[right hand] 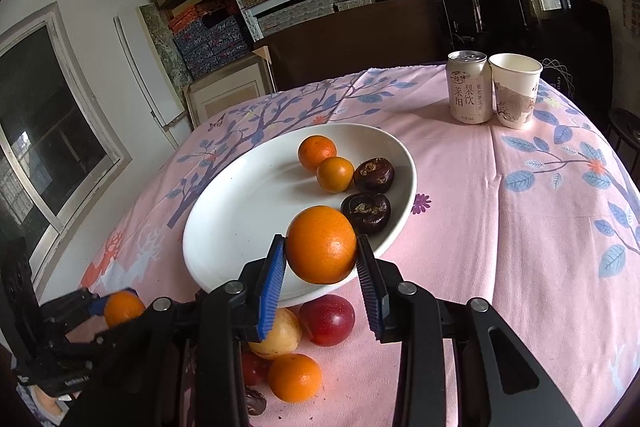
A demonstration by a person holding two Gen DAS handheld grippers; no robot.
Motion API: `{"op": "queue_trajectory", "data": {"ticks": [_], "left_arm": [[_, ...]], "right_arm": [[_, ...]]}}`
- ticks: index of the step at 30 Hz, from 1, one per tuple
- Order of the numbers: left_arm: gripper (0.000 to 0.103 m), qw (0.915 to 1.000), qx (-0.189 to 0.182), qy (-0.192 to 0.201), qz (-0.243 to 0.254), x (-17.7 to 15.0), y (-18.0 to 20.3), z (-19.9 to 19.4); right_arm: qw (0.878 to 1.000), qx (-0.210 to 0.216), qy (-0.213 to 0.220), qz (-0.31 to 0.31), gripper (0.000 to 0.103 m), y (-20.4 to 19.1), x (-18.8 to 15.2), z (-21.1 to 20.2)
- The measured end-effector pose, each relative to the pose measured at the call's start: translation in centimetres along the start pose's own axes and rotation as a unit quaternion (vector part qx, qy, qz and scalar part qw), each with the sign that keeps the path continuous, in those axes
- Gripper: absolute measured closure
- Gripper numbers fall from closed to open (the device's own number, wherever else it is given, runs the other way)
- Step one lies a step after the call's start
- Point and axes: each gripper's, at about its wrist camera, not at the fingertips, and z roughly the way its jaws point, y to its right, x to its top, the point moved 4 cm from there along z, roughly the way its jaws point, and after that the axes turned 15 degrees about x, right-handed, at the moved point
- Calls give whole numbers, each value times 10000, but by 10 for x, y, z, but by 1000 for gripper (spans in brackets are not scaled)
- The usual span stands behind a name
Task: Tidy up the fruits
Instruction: 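Carry both oranges over the white plate and open both tools to release them, then move the left tool toward the dark fruits while the right tool approaches a red plum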
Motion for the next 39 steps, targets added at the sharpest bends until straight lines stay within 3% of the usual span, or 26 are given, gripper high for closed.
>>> {"op": "queue_trajectory", "data": {"ticks": [4, 7, 12, 13, 14, 16, 19, 20, 22, 36, 39], "left_arm": [[56, 9998, 101, 162, -108, 53, 6, 23], [56, 9998, 171, 21, -137, 67, 15, 55], [56, 9993, 120, -305, -194, 55, 18, 91], [51, 9992, 144, -286, -218, 54, 15, 92], [39, 9992, 145, -268, -256, 54, 13, 93], [28, 9992, 117, -167, -352, 54, 8, 88], [23, 9993, 111, -58, -349, 53, 4, 79], [15, 9993, 147, -11, -342, 52, 3, 76], [9, 9989, 293, 104, -352, 49, -1, 70], [5, 9954, 412, -12, -870, 7, -26, 48], [5, 9945, 420, -9, -959, 0, -30, 42]], "right_arm": [[9999, -75, -87, -17, 67, -2, 7, 14], [9995, -161, -244, -100, 67, -4, 10, 33], [9990, -149, -392, -144, 65, -3, 8, 57], [9990, -183, -394, -140, 55, -1, 8, 57], [9991, -229, -348, -126, 47, 1, 8, 56], [9993, -273, -251, -88, 46, 5, 9, 50], [9995, -305, -107, -26, 43, 9, 8, 38], [9994, -336, -82, -16, 39, 11, 7, 35], [9992, -400, -55, 1, 36, 14, 3, 28], [9985, -540, 27, 116, 30, 21, -25, -6], [9983, -576, -31, 105, 23, 21, -32, -11]]}}
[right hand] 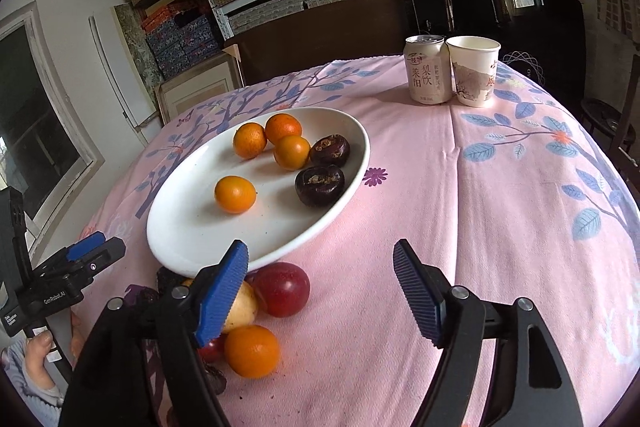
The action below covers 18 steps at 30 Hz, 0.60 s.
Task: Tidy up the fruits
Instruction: 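Move the left tool toward the dark fruits while the right tool approaches a red plum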
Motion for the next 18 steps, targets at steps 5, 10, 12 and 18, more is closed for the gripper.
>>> {"op": "queue_trajectory", "data": {"ticks": [5, 10, 12, 18], "left_arm": [[5, 9999, 44, -104, -38, -9, -3, -2], [5, 9998, 88, -156, 93, -15, 0, -1], [5, 9997, 96, -182, 134, -16, 2, 0], [5, 9987, 116, -354, 336, -22, 10, 8]], "right_arm": [[9998, -13, -212, -7, 22, 1, -11, 1], [9991, -115, -375, -157, 22, -2, -18, 6], [9991, -112, -384, -170, 22, -3, -18, 6], [9980, -89, -538, -312, 22, -10, -23, 13]]}}
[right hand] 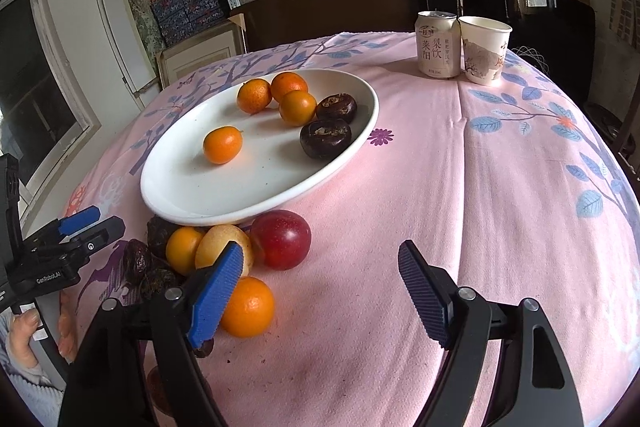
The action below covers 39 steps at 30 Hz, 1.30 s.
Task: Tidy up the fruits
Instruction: 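Move the left tool toward the dark fruits while the right tool approaches a red plum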
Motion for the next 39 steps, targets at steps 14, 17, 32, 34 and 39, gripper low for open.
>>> {"op": "queue_trajectory", "data": {"ticks": [14, 17, 32, 34, 39], "left_arm": [[5, 9971, 159, 15, 738, -7, 27, 0], [5, 9975, 126, -16, 692, -7, 25, 0], [5, 9962, 187, -20, 855, -21, 25, -12], [5, 9960, 107, -38, 889, -23, 27, -12], [5, 9962, -110, -156, 849, -24, 28, -8]], "right_arm": [[9997, -125, -158, 153, 22, 11, 4, 19], [9997, -162, -160, 108, 22, 12, 4, 16], [9994, -173, -314, 15, 50, 12, 4, 24], [9995, -110, -285, 37, 54, 11, 6, 27], [9994, -17, -336, 43, 64, 8, 8, 34]]}}
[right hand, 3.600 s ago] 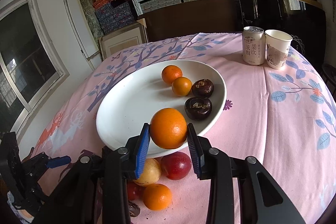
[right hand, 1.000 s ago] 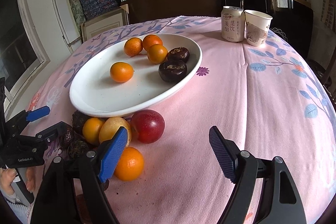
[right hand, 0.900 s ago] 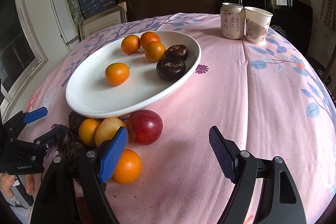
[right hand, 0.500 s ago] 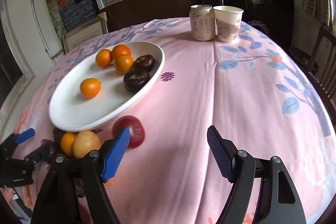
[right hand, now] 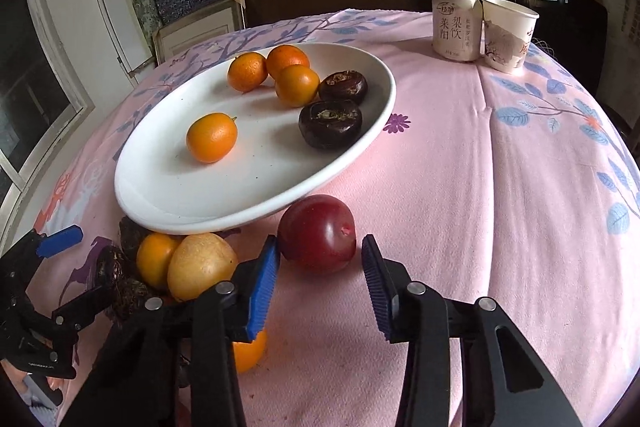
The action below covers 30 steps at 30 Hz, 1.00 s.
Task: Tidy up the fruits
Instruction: 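Move the left tool toward the dark fruits while the right tool approaches a red plum, then grasp a dark brown fruit with the left tool while the right tool grasps the red plum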
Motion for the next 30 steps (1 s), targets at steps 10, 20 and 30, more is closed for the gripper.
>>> {"op": "queue_trajectory", "data": {"ticks": [10, 20, 30], "left_arm": [[38, 9983, -490, -261, -187, 0, -4, 12], [54, 9991, -259, -182, 273, 3, 12, 11], [62, 9987, -310, 255, -329, 12, -13, -13]], "right_arm": [[10000, -12, -5, 16, 65, 1, -2, -2], [10000, -47, 1, 6, 65, 2, -3, -4], [9989, -6, 443, 160, 65, 6, -4, -32]]}}
